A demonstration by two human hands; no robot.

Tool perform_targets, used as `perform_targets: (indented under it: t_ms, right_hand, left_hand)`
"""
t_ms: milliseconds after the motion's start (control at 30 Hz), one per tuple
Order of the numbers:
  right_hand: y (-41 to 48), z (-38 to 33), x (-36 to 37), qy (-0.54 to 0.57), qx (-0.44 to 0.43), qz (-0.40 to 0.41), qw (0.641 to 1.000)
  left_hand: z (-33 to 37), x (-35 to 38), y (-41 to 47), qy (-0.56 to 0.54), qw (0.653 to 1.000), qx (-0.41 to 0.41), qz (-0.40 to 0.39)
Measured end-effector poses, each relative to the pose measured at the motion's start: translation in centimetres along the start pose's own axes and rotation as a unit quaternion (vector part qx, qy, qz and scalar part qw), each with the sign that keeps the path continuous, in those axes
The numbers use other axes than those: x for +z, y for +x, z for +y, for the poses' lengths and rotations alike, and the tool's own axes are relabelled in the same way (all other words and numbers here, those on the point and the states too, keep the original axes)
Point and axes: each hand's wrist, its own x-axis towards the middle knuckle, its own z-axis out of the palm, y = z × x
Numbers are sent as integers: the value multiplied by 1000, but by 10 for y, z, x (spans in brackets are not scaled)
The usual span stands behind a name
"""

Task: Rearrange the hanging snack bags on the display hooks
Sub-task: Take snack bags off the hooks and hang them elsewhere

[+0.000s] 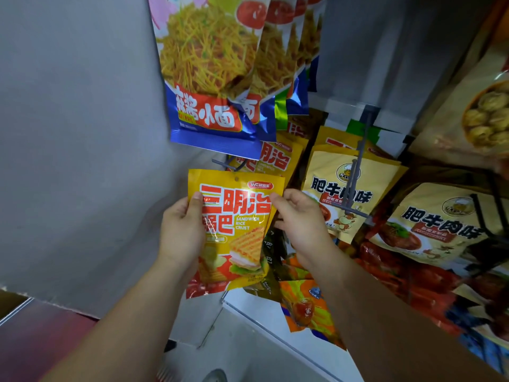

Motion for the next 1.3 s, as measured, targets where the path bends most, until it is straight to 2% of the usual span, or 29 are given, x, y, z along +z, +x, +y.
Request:
perform_targets:
  t_ms: [167, 567, 667, 733, 767, 867, 933, 1000, 1067, 1133, 1300]
  right_hand:
    - [6, -1, 5, -12, -35, 27, 999]
    - [17, -6, 12, 14, -15, 60, 998]
    - [17, -1, 12, -99, -57, 118, 986]
    - [6, 10, 13, -224, -159, 147, 950]
    - [-1, 18, 13, -296, -236, 148, 914]
    - [-8, 40, 14, -510, -419, 57, 749]
    - [1, 48, 17, -619, -450, -22, 643]
    - [15, 48, 21, -683, -440, -53, 581]
    - [29, 44, 23, -731, -407, -43, 545]
    - [42, 39, 22, -761, -380, -15, 525]
    - [63, 29, 17, -786, -343, 30, 514]
  left_hand:
    - [5, 2, 10, 9, 1000, -3, -4]
    - [8, 9, 24, 15, 1000, -13, -11]
    - [10, 14, 30, 24, 1000, -18, -11]
    - [10, 19, 35, 23, 999, -23, -12]
    - [11, 21, 37, 22, 999, -24, -14]
    - [9, 29, 47, 32, 999, -9, -14]
    - [4, 33, 55, 47, 999, 15, -10]
    - [-3, 34, 62, 68, 997, 46, -5]
    - [-11, 33, 67, 84, 995, 60, 1]
    - [-15, 32, 66, 98, 993, 61, -2]
    - [-28, 27, 63, 99, 994, 33, -24]
